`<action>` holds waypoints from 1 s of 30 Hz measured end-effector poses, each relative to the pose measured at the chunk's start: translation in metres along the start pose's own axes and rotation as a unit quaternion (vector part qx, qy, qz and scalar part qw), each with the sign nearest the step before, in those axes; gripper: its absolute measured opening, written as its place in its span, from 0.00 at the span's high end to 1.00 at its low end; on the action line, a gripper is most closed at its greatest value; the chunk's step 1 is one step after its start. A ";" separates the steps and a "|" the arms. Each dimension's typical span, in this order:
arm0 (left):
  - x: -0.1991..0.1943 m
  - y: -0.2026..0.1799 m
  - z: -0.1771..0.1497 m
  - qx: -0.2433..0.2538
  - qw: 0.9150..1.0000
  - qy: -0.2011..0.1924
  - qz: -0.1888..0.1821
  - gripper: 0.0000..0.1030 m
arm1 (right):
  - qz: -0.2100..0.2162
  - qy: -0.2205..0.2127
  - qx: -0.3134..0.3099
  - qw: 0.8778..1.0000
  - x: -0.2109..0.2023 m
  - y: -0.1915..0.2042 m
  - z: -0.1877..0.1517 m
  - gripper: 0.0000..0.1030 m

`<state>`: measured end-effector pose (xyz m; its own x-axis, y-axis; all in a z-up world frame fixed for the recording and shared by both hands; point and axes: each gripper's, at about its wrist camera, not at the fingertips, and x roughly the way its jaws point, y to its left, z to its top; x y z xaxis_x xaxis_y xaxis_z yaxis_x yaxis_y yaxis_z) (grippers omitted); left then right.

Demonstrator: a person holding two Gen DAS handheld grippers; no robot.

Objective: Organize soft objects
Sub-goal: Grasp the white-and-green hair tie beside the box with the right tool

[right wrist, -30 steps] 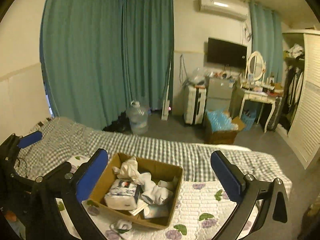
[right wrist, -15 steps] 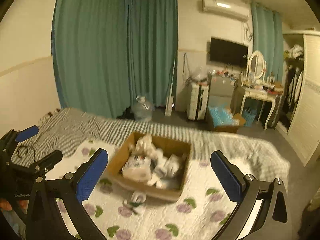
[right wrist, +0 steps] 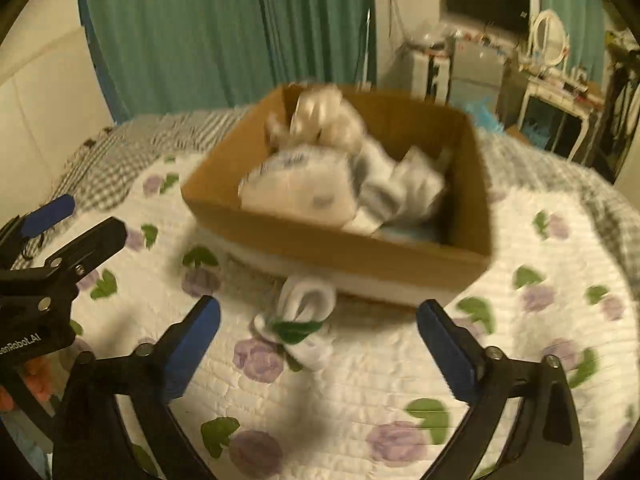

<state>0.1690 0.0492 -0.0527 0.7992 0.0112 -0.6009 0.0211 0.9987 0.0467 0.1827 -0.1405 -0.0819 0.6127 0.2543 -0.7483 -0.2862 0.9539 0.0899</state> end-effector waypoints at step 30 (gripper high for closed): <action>0.025 -0.023 -0.048 0.020 0.993 0.108 0.031 0.00 | 0.023 0.016 -0.019 0.999 0.008 0.003 -0.031 0.70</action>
<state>0.1599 0.0290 -0.1072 0.6527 0.0879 -0.7525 0.0031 0.9929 0.1188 0.1639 -0.1405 -0.1079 0.5744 0.2918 -0.7648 -0.3419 0.9344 0.0998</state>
